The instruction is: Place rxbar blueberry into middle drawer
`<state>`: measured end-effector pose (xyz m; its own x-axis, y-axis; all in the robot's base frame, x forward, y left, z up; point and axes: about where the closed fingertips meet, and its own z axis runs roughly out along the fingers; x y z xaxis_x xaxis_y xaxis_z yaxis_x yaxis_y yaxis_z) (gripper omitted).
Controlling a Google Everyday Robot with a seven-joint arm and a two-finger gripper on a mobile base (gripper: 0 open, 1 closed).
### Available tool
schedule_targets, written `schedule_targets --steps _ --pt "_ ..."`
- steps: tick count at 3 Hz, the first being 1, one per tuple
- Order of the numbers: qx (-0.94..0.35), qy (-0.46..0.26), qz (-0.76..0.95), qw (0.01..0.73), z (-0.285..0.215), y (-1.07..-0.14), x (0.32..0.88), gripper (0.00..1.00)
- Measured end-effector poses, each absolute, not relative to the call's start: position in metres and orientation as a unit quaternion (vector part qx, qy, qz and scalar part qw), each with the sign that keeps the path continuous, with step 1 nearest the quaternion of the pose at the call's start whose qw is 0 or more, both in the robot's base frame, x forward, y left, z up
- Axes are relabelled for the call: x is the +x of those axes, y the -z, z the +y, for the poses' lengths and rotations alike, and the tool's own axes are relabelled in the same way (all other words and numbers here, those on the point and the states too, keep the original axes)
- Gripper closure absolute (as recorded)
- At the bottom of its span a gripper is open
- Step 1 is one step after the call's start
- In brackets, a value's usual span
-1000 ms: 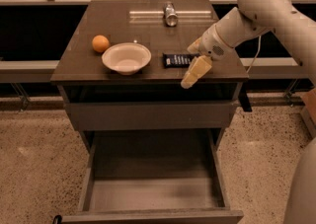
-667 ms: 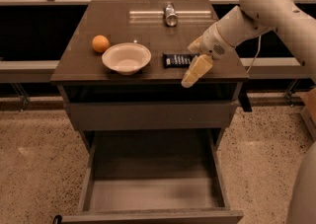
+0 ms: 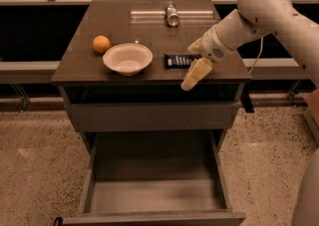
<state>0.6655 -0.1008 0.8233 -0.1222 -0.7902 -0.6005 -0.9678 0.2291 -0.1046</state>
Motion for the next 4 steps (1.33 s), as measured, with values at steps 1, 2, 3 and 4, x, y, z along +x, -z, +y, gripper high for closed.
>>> schedule_targets --steps 1,2,3,4 --pt "-0.611 -0.156 0.724 0.279 -0.094 -0.821 0.666 0.16" --pt "-0.622 -0.158 0.717 0.273 -0.088 -0.818 0.665 0.3" --pt "-0.634 -0.161 0.708 0.266 -0.083 -0.816 0.664 0.31" --pt "-0.645 -0.164 0.7 0.26 -0.079 -0.816 0.661 0.35"
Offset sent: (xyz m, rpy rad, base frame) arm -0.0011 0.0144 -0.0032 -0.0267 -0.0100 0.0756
